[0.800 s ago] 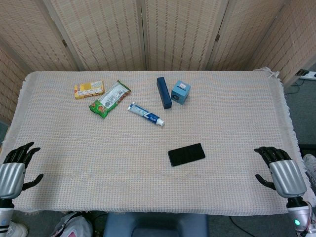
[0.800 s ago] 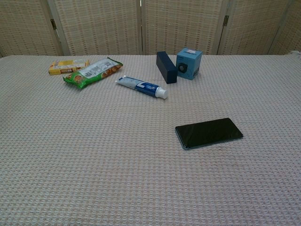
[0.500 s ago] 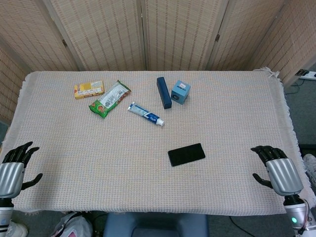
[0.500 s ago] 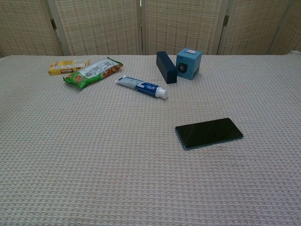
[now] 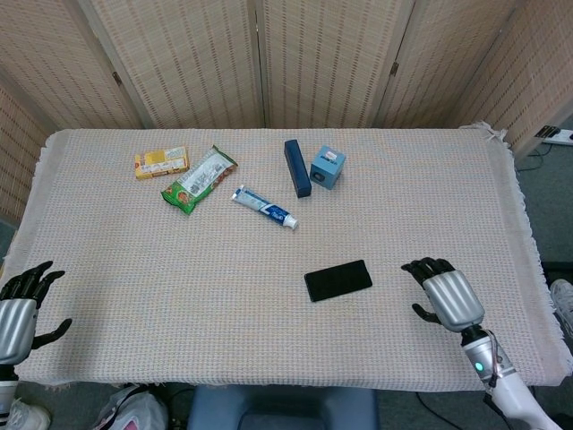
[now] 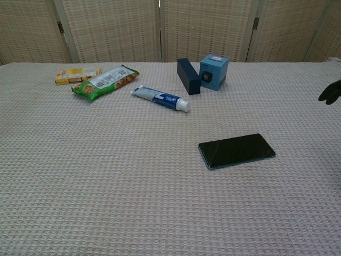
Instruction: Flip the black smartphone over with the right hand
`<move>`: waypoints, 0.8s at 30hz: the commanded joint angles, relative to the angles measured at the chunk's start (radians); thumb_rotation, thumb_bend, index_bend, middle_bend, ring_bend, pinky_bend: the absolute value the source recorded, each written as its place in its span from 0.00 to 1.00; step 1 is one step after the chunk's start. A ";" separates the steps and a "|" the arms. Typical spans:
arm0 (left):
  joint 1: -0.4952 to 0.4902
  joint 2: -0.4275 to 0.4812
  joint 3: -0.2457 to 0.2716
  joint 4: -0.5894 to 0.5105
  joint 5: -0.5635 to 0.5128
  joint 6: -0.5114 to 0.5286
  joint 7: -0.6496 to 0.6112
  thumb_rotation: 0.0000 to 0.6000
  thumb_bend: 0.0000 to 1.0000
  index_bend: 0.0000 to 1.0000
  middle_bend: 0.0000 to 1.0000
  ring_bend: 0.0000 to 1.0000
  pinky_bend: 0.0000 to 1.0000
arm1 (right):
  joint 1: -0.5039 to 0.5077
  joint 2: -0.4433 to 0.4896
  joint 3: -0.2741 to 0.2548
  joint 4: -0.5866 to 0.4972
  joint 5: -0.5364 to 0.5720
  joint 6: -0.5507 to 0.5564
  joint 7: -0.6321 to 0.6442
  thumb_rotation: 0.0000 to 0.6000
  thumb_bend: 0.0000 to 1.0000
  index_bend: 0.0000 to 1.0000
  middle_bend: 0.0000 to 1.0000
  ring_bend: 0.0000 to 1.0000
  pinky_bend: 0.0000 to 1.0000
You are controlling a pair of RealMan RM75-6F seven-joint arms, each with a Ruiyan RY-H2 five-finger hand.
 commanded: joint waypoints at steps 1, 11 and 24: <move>0.007 0.004 0.000 0.004 -0.002 0.008 -0.010 1.00 0.21 0.22 0.15 0.15 0.20 | 0.083 -0.102 0.036 0.090 0.057 -0.109 -0.016 1.00 0.17 0.24 0.28 0.22 0.29; 0.028 0.011 0.007 0.023 -0.015 0.018 -0.035 1.00 0.21 0.22 0.15 0.15 0.20 | 0.198 -0.293 0.069 0.309 0.112 -0.231 -0.014 1.00 0.17 0.28 0.29 0.22 0.29; 0.035 0.011 0.005 0.035 -0.020 0.020 -0.049 1.00 0.21 0.22 0.15 0.15 0.20 | 0.261 -0.391 0.054 0.393 0.094 -0.263 0.015 1.00 0.17 0.30 0.30 0.22 0.29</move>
